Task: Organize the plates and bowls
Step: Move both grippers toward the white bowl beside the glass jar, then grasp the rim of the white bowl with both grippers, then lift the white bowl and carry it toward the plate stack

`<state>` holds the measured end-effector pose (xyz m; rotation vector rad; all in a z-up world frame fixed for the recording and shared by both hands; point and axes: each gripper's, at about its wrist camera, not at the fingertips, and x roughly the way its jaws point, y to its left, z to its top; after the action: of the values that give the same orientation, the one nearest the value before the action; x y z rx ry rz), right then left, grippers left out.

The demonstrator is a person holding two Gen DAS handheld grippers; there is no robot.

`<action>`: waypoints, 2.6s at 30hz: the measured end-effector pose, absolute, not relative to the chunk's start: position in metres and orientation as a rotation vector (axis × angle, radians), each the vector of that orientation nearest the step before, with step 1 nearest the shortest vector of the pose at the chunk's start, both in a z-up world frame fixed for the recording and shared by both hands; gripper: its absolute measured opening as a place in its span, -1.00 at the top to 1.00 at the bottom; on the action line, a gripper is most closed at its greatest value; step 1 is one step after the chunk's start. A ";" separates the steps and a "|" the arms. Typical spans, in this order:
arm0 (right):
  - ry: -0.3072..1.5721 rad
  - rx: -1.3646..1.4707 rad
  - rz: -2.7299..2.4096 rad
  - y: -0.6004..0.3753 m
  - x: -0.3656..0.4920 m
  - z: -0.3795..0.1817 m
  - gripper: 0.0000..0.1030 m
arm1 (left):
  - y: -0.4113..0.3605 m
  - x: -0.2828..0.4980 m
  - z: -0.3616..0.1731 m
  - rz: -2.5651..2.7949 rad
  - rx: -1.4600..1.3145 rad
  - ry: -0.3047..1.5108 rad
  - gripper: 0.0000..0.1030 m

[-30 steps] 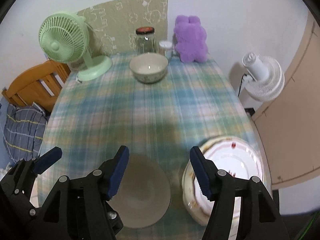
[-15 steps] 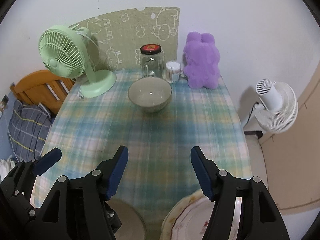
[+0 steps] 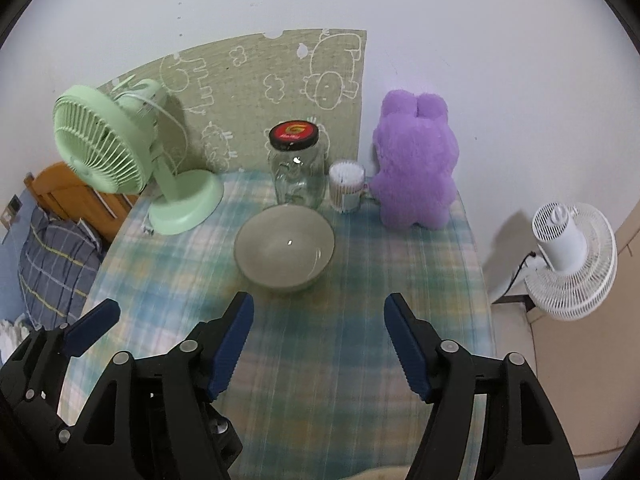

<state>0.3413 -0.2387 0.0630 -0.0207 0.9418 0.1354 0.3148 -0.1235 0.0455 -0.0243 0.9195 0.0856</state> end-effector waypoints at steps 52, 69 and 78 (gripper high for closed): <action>1.067 0.034 0.115 -0.236 0.493 -0.074 0.61 | -0.121 0.467 -0.085 0.152 -0.001 1.053 0.71; 1.078 0.033 0.100 -0.233 0.490 -0.063 0.61 | -0.122 0.450 -0.068 0.141 -0.005 1.071 0.72; 1.066 0.042 0.098 -0.232 0.477 -0.043 0.61 | -0.119 0.424 -0.044 0.135 -0.006 1.060 0.72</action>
<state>0.4775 -0.2323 -0.0428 0.0422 1.0659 0.0979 0.4240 -0.1192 -0.0442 -0.0056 1.0596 0.1351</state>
